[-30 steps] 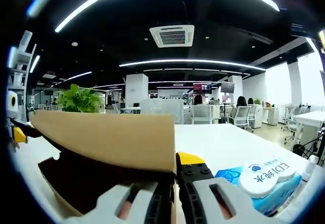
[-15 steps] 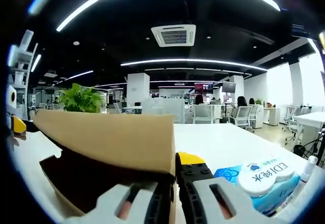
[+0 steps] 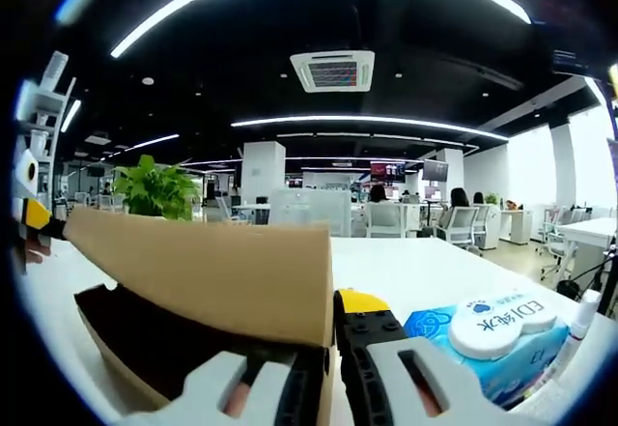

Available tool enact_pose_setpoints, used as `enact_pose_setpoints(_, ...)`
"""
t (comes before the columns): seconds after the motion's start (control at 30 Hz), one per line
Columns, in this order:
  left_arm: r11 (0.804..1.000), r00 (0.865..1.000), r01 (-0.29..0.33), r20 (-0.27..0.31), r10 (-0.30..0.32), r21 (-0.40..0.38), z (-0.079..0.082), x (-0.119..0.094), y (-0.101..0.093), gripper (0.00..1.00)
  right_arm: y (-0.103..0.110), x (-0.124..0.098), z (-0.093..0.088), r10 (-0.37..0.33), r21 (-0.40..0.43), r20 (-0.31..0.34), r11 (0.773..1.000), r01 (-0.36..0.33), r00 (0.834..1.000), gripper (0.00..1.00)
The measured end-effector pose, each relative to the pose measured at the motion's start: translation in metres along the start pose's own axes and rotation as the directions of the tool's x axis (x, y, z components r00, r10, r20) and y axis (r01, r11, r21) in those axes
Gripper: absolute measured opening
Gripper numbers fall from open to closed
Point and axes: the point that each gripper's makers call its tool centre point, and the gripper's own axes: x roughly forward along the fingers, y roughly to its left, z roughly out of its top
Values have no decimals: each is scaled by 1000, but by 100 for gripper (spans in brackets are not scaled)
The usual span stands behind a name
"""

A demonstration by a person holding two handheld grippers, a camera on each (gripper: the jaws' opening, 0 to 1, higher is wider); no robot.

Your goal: Operate the shoe box by opening the lid, removing the specified soft item, and placing it in the target area until the item is outside and the box remains undamaged.

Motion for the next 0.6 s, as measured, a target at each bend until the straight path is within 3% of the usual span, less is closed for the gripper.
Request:
enact_pose_setpoints(0.13, 1000, 999, 7, -37, -7, -8, -8, 7, -3, 44, 1, -2, -3, 6, -14, 13, 1000, -6, 1000, 0)
enact_pose_setpoints(0.23, 999, 999, 8, -39, -9, -32, -12, 11, -2, 47, 1, -3, -5, 2, -21, 14, 1000, -2, 1000, 0)
enact_pose_setpoints(0.47, 999, 999, -38, -31, 37, -13, -14, 10, 6, 34, 0, -4, -5, 11, -22, 14, 1000, -10, 1000, 1)
enact_pose_setpoints(0.6, 999, 999, -43, -18, 42, -18, -14, 10, 7, 34, 0, -5, -6, 16, -28, 17, 999, -16, 1000, 1)
